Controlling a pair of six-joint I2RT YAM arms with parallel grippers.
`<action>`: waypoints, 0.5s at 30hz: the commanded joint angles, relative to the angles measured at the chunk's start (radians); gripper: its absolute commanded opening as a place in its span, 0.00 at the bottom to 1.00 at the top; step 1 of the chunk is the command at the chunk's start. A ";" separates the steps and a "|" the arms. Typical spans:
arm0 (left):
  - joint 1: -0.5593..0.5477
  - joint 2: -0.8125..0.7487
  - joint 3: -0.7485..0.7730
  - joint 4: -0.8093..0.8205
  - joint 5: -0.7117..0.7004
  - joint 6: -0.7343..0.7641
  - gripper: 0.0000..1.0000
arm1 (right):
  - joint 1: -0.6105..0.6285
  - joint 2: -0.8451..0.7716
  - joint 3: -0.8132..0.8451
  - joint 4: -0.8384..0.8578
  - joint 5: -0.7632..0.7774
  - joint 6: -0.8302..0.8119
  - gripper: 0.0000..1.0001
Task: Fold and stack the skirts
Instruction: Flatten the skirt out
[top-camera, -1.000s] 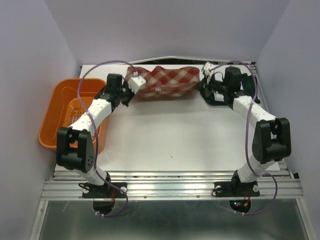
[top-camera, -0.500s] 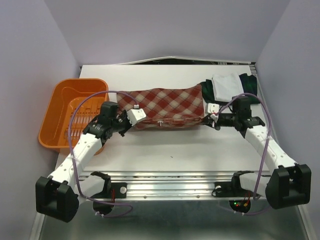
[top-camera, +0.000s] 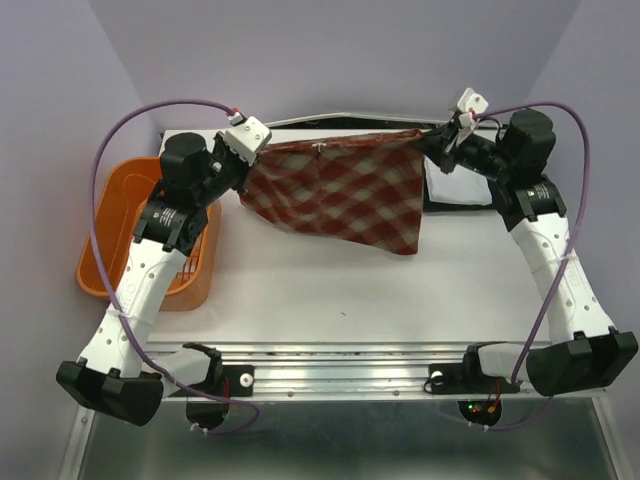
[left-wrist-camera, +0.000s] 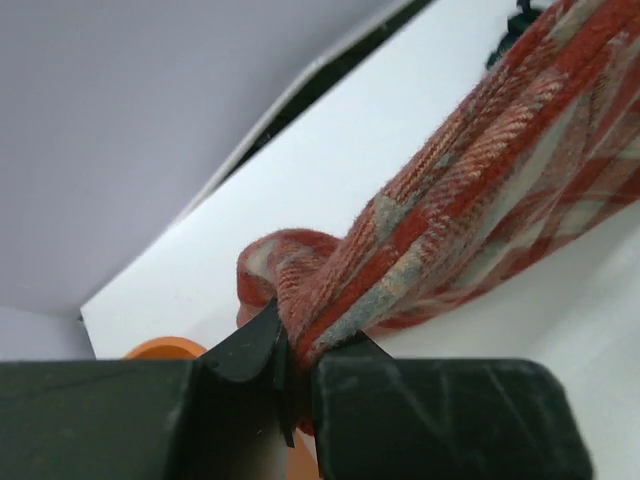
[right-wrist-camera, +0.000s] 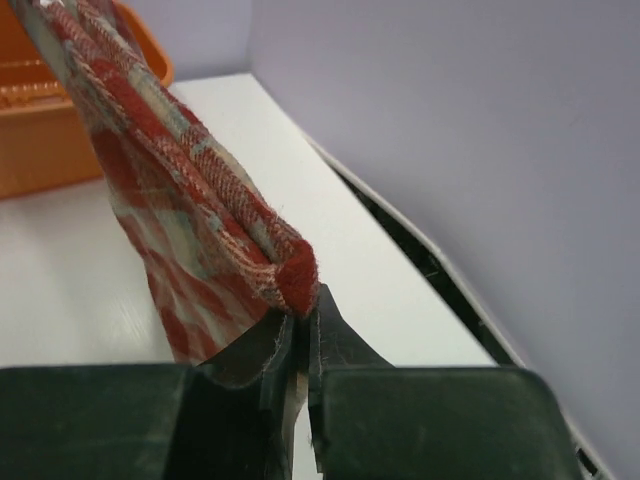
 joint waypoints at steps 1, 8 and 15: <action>0.062 -0.082 0.078 0.056 -0.237 -0.032 0.00 | -0.076 -0.020 0.099 0.044 0.306 0.081 0.01; 0.062 -0.257 0.012 -0.031 -0.146 0.013 0.00 | -0.076 -0.205 0.044 -0.109 0.244 -0.001 0.01; 0.062 -0.456 0.017 -0.172 -0.047 0.030 0.00 | -0.076 -0.411 0.043 -0.282 0.247 -0.021 0.01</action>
